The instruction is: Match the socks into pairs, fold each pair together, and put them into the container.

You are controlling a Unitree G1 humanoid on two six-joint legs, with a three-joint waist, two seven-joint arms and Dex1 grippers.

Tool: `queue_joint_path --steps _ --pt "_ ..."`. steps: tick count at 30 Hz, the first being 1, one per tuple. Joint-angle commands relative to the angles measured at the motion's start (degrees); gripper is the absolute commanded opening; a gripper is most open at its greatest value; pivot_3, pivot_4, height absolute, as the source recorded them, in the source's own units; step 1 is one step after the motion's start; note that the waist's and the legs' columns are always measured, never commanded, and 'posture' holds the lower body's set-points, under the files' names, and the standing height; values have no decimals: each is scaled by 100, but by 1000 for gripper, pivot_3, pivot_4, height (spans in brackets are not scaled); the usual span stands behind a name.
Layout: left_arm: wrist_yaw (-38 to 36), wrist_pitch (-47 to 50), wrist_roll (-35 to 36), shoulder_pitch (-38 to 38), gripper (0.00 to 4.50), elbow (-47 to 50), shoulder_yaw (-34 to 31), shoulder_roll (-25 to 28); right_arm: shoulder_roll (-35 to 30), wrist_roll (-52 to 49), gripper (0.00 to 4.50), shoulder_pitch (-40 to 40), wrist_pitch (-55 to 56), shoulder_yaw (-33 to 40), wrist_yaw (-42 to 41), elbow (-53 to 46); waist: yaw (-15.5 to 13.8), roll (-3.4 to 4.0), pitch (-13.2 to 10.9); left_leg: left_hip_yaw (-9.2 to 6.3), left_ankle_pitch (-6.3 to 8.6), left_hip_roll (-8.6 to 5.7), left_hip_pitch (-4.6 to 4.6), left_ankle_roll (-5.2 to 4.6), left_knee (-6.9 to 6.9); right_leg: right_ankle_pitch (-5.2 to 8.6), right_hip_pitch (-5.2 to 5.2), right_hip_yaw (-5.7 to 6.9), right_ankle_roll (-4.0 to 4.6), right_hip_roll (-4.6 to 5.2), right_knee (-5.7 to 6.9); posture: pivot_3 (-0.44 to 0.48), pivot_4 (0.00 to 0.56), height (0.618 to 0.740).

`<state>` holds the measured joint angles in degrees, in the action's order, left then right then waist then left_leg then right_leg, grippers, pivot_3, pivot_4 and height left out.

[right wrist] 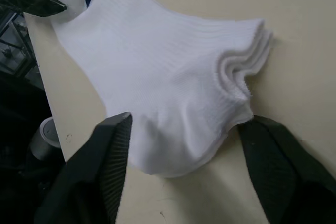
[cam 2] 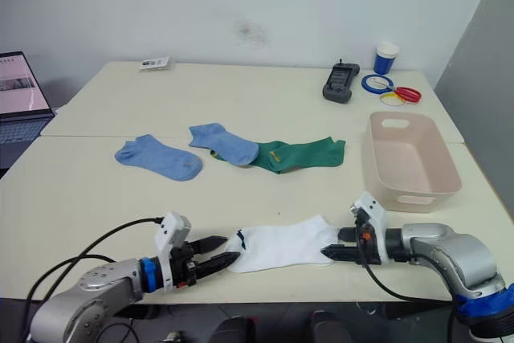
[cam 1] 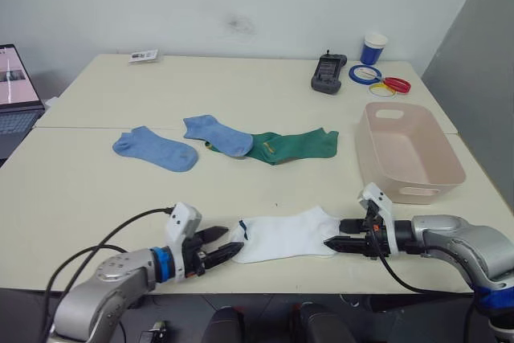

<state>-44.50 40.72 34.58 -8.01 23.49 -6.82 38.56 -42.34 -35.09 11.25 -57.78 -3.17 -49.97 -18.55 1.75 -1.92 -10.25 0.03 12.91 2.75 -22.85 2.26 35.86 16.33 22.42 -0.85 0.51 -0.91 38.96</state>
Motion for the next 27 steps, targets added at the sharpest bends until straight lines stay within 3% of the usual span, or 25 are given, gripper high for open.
queue_joint_path --steps 1,5,9,12,17,20,23,27 --pt "-329 -157 64 100 3877 -68 -373 333 98 -197 4297 23 -103 309 143 -14 -1 0 0 0 0 1 0 0 0 0 0 0 0 -1 0 0 150 740" --pt "-742 -305 220 691 3877 -22 -491 654 312 -327 4297 70 -362 366 389 -26 -20 -1 -1 -1 0 2 -5 0 1 0 3 1 0 1 0 0 150 740" --pt "-1135 -532 152 1108 2614 281 -43 723 439 -374 4344 161 -552 310 566 11 -21 -1 -1 7 0 1 -8 0 1 0 2 -7 0 9 -4 0 150 740" --pt "-1404 -1093 -514 1142 1689 354 630 844 442 -377 4344 178 -632 252 603 -5 2 -1 -1 10 0 0 -6 0 0 -1 1 -19 -2 10 -8 0 150 740" --pt "-1444 -2052 -1740 1303 37 -309 1634 801 341 -338 4344 113 -644 110 576 -47 -13 -1 -1 5 0 -3 -5 0 -1 -1 1 -3 -1 1 -3 0 150 740" --pt "-1335 -2356 -2171 1329 11 -722 1936 684 356 -361 4344 64 -662 97 594 -78 -11 -1 0 4 0 -2 -4 0 -1 0 1 -2 0 0 -2 0 150 740" --pt "-1320 -2519 -2592 1354 0 -1123 2300 586 454 -393 3766 53 -618 148 635 -32 -15 -3 3 4 0 2 -5 -1 -1 0 -2 -3 -1 3 -4 0 150 740" --pt "-1290 -2339 -2514 1317 0 -1172 2350 420 510 -523 2322 123 -723 353 703 -42 -14 16 13 8 0 1 -2 -1 0 -1 -6 -8 -2 14 -4 0 150 740"
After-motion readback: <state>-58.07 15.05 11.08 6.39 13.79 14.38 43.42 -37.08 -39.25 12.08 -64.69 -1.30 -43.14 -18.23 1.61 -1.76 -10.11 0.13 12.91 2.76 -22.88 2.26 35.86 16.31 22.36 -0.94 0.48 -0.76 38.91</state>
